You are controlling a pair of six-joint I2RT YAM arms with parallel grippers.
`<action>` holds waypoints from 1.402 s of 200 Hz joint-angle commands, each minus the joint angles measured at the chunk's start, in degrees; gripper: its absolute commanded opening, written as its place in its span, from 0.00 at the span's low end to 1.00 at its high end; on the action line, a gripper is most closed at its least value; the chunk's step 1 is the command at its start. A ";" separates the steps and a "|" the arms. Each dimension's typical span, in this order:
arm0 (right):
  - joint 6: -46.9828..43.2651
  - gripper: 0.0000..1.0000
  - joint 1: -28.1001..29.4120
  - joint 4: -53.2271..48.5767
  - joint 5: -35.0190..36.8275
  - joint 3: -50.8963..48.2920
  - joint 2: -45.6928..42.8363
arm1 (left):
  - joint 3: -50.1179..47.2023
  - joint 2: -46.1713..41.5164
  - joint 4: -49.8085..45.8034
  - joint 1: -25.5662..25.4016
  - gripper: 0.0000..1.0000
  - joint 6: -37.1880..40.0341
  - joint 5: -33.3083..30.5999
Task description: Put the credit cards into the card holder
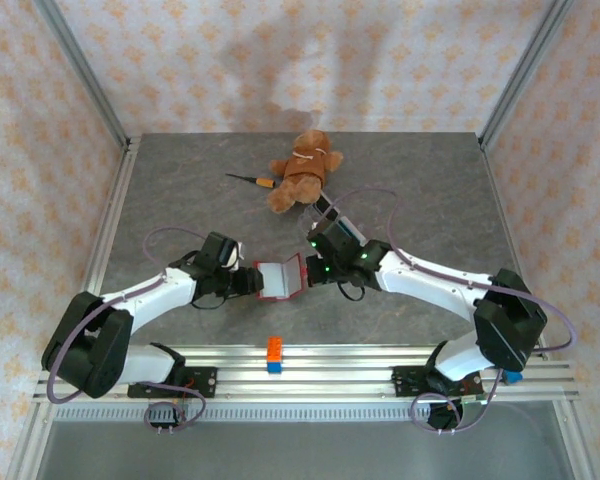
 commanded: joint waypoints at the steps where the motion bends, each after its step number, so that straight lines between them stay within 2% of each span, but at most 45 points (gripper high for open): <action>1: 0.08 0.00 -0.03 1.69 0.93 -0.85 1.45 | -0.41 0.80 4.79 0.51 0.35 -0.60 4.73; 16: 0.41 0.00 -0.21 2.35 0.91 -1.44 2.05 | -0.04 0.51 4.93 0.51 0.20 -0.69 6.02; 35: 0.37 0.00 -0.39 2.89 0.41 -1.78 2.69 | -1.70 -1.56 7.80 0.51 0.18 -2.17 6.68; 73: 1.06 0.00 -0.71 6.45 -0.68 -3.36 5.19 | -2.50 -4.30 10.20 0.52 0.18 -3.92 9.18; 100: 2.61 0.00 -0.89 9.72 -3.83 -2.43 8.38 | -2.53 -4.75 9.22 0.51 0.18 -3.94 7.65; 137: 3.07 0.00 -0.95 6.95 0.11 -1.03 8.89 | -0.56 -4.56 1.33 0.66 0.31 -1.19 2.49; 197: 1.40 0.00 -0.91 6.83 0.59 -2.26 11.56 | -1.66 -7.48 6.39 0.95 0.31 -4.25 6.19; 220: 1.92 0.00 -0.91 7.22 1.10 -2.22 12.05 | -0.82 -7.90 3.90 0.95 0.31 -2.92 5.70; 230: 2.05 0.00 -0.98 7.21 1.12 -2.01 12.14 | -0.70 -7.83 2.81 0.98 0.30 -2.40 5.06; 250: 1.44 0.00 -0.92 6.43 1.25 -1.35 12.23 | -1.48 -7.33 3.72 0.95 0.15 -2.14 4.52; 280: 1.31 0.00 -0.93 5.86 1.57 -1.12 11.88 | -0.54 -5.17 1.92 0.95 0.06 -0.76 3.26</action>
